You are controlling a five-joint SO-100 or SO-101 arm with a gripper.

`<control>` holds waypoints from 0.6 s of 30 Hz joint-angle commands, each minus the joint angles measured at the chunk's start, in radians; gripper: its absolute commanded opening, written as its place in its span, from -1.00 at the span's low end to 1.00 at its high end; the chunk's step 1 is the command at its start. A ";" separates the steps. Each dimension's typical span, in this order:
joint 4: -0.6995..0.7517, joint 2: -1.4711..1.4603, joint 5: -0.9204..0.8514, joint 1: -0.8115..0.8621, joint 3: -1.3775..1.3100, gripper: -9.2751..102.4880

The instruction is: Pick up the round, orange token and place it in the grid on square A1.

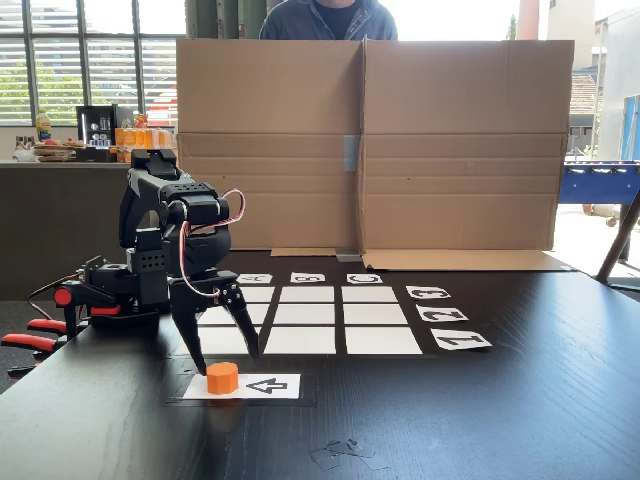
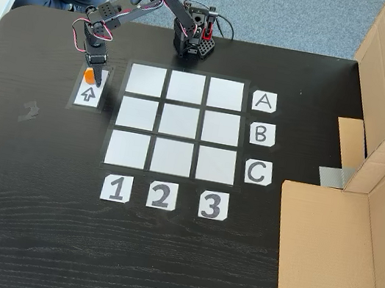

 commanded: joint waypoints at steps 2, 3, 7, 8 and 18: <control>-0.021 0.002 0.035 0.021 -0.034 -0.33; -0.026 0.002 0.035 0.025 -0.034 -0.33; -0.048 -0.003 0.035 0.035 -0.034 -0.32; -0.052 -0.005 0.035 0.038 -0.034 -0.32; -0.067 -0.011 0.035 0.052 -0.034 -0.32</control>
